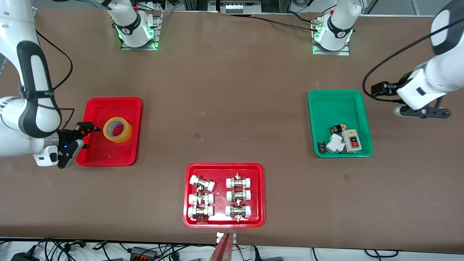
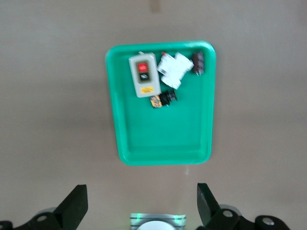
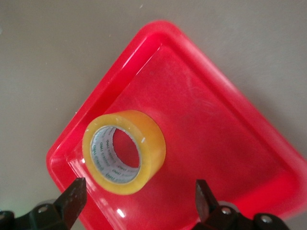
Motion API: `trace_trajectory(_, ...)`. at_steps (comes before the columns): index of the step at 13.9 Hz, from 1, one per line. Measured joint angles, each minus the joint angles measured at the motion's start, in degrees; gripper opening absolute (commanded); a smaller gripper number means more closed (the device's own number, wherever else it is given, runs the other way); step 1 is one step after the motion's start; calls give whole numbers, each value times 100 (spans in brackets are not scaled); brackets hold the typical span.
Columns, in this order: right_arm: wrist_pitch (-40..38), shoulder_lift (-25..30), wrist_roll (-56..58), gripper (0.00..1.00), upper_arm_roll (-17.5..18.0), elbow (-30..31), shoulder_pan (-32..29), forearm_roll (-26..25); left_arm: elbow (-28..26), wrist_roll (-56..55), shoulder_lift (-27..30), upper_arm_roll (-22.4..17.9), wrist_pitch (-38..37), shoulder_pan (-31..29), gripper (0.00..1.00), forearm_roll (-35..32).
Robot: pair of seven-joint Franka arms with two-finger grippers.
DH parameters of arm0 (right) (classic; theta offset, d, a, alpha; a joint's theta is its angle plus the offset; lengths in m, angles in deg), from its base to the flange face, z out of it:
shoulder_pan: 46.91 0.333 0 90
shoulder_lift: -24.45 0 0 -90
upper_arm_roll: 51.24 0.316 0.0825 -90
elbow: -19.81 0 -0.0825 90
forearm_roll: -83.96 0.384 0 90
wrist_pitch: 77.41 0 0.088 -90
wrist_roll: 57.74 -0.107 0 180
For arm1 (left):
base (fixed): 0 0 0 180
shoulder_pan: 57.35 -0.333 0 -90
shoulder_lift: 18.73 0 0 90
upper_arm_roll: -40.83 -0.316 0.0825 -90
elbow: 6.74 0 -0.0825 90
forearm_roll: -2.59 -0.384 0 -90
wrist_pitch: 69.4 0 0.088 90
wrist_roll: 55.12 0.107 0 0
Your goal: Left arm passes tape to right arm into tray
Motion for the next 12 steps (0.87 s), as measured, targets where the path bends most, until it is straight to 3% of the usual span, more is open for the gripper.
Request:
trace_trajectory(4, -112, 648, -654, 100, 0, 12, 287, -313, 497, -123, -90, -118, -81, -24, 100, 4)
trace_trajectory(12, -1034, 2003, -3224, 100, 33, 29, 890, -655, 339, 183, 112, -20, 252, 2, 100, 5)
